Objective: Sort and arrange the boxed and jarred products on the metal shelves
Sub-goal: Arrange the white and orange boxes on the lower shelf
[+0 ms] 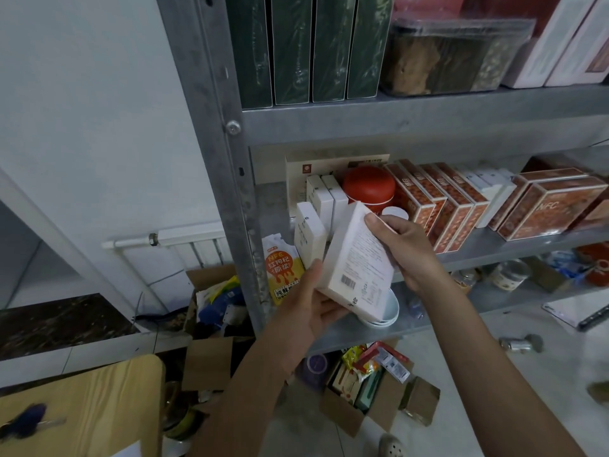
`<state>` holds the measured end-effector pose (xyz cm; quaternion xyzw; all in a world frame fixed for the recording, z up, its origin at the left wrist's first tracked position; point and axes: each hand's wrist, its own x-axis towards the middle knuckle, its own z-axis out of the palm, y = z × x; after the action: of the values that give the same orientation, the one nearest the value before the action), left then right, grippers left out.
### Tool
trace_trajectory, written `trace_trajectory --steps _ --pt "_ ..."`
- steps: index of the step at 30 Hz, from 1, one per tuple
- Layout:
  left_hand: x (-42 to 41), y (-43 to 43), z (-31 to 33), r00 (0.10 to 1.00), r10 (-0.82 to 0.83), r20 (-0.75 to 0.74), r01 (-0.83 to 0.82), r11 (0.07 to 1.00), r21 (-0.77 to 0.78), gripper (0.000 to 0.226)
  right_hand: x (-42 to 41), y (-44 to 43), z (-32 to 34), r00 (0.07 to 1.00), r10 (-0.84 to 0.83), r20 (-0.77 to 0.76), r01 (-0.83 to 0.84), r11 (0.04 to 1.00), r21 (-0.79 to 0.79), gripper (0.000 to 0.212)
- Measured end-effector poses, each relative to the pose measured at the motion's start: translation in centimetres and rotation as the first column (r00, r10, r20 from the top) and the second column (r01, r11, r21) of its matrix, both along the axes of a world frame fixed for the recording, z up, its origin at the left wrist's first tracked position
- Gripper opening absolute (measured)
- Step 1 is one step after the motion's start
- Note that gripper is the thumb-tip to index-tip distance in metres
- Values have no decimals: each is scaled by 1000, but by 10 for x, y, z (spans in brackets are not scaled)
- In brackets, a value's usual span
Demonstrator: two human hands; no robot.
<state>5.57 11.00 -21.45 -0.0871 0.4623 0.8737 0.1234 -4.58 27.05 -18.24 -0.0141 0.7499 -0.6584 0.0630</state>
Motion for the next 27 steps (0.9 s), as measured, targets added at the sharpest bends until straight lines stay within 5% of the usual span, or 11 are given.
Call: trace_trajectory --steps 3,6,9,12,14,15,17,19,22,25,27 --pt "3 3 4 993 44 -107 -59 987 -146 71 -3 -3 1 981 -190 -36 194 964 179 32" --pt "-2 8 7 988 141 -62 -152 962 -228 47 -1 -6 2 971 -235 -52 241 942 233 35" --pt "-7 3 7 984 176 -4 -175 975 -137 40 -1 8 10 993 -46 105 39 997 68 24" --pt "-12 -7 9 992 122 -24 -122 992 23 45 -2 27 14 963 210 167 -179 967 -179 38" --pt "-14 -4 9 991 95 -91 -109 981 -160 39 -1 32 11 978 153 139 -128 976 -176 33" --pt "-15 -1 9 982 85 -166 -148 900 -410 42 -1 32 11 987 91 135 -67 982 -174 30" --pt "-15 2 5 907 -34 -420 -354 479 -803 67 -3 34 11 991 -17 134 41 983 -180 28" --pt "-16 4 6 781 -286 -555 -487 277 -828 79 -5 36 12 983 -89 162 120 974 -191 28" --pt "-23 2 -3 526 -507 -683 -761 79 -644 58 -3 34 18 962 -53 267 107 976 -191 32" --pt "-27 2 -5 515 -334 -789 -827 50 -560 35 5 39 23 924 140 356 -77 979 -187 61" --pt "-26 0 0 655 -93 -750 -712 258 -654 40 6 46 20 937 203 284 -189 979 -77 72"
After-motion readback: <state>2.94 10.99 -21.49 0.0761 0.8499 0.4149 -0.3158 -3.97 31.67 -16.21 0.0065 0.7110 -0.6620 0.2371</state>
